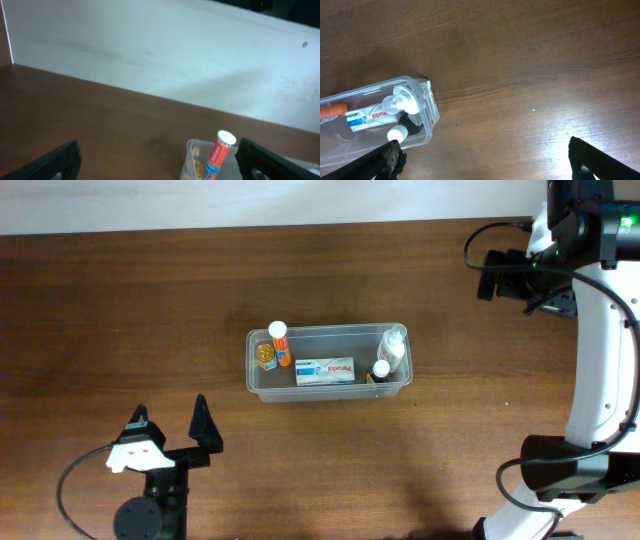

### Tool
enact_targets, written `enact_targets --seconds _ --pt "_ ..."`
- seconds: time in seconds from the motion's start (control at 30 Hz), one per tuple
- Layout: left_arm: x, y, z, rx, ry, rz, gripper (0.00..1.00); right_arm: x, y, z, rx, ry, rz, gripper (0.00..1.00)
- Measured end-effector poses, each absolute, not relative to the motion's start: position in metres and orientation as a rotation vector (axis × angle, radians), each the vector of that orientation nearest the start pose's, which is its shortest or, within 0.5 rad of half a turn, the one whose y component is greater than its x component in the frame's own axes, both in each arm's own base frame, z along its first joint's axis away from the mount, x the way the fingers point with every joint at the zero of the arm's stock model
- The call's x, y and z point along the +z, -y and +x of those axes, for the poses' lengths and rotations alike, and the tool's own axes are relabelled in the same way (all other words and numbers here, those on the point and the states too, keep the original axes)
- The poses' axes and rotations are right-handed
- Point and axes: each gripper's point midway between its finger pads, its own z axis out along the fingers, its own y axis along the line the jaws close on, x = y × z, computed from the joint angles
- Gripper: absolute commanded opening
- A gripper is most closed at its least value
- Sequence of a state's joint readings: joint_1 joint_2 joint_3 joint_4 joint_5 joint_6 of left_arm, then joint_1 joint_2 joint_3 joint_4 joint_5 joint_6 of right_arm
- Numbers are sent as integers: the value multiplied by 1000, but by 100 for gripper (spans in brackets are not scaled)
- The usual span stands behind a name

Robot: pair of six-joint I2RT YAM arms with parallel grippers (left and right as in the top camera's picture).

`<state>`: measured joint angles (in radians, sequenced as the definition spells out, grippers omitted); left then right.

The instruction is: Pack container

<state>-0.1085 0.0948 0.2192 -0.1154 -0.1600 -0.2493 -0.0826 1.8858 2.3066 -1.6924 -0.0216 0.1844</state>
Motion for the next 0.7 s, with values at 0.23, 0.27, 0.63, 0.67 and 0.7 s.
enact_targets --seconds 0.23,0.27,0.63,0.67,0.7 --pt "196 -3 243 -148 -1552 -243 99 284 27 372 52 -2819 374 98" --pt "193 -5 243 -143 -1554 -247 99 284 27 372 52 -2819 374 98" --pt "163 -13 243 -52 -1642 -230 99 284 27 372 52 -2819 374 99" --pt "162 -13 243 -38 -1645 -216 99 284 27 372 52 -2819 374 98" --pt "162 -13 243 -29 -1646 -206 99 284 27 372 52 -2819 374 98"
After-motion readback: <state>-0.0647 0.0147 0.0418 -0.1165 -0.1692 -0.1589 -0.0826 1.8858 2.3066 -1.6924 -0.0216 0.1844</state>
